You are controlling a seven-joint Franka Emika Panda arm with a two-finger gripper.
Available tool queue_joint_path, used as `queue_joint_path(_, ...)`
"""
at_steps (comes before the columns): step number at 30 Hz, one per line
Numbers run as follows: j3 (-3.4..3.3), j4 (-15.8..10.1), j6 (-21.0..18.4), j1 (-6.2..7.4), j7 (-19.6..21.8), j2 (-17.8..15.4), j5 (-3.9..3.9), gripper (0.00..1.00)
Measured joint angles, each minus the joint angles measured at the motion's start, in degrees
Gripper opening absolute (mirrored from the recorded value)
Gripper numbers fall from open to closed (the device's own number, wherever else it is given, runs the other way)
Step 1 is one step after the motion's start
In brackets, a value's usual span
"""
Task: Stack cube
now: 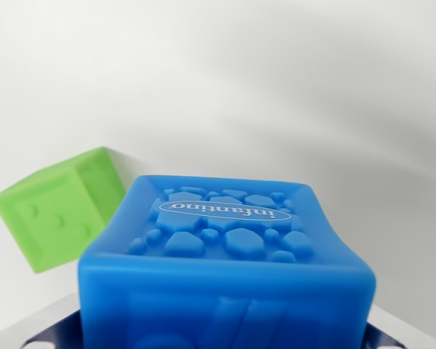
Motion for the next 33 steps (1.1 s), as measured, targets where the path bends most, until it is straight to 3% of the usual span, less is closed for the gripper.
queue_joint_path(33, 2.47, -7.36, 1.68, 3.8, -8.48, -5.67, 0.04, 0.0)
